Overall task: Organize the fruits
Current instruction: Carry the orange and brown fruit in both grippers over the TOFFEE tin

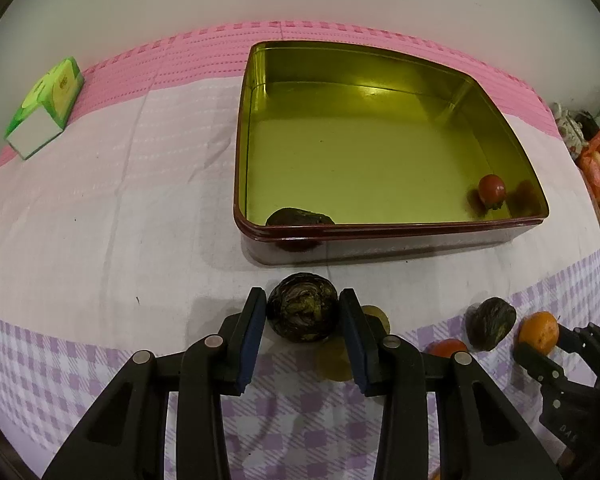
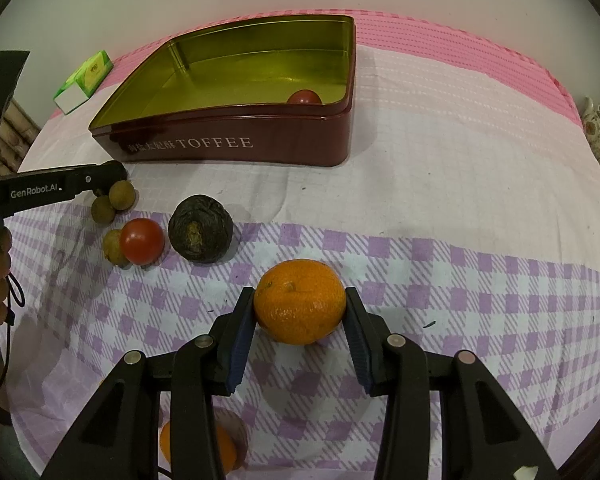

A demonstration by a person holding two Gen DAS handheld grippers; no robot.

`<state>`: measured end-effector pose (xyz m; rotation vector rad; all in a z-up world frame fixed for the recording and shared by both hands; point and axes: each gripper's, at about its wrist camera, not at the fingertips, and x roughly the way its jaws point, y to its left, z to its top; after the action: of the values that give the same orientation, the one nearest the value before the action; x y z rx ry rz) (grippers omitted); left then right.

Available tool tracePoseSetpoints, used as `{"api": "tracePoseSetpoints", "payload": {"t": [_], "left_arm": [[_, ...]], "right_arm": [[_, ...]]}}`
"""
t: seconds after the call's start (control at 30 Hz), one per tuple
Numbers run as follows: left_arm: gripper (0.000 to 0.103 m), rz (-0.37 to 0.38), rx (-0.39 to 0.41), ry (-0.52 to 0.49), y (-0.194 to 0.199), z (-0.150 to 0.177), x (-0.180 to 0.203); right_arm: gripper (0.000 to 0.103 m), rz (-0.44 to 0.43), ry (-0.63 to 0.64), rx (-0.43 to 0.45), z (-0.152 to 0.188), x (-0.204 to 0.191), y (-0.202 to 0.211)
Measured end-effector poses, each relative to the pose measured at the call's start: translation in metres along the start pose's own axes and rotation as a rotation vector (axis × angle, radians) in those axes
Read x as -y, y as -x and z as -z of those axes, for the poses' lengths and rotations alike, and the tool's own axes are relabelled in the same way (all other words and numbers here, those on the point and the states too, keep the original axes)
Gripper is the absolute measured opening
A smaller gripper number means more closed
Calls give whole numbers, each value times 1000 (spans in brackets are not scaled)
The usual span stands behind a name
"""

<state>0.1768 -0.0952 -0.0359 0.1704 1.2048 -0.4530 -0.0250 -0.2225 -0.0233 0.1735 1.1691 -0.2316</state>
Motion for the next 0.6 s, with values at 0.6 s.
{"api": "tracePoseSetpoints", "payload": {"t": [0.6], "left_arm": [[37, -19, 8, 19, 16, 16, -9]], "right_arm": [[40, 1, 0, -10, -1, -4, -1]]}}
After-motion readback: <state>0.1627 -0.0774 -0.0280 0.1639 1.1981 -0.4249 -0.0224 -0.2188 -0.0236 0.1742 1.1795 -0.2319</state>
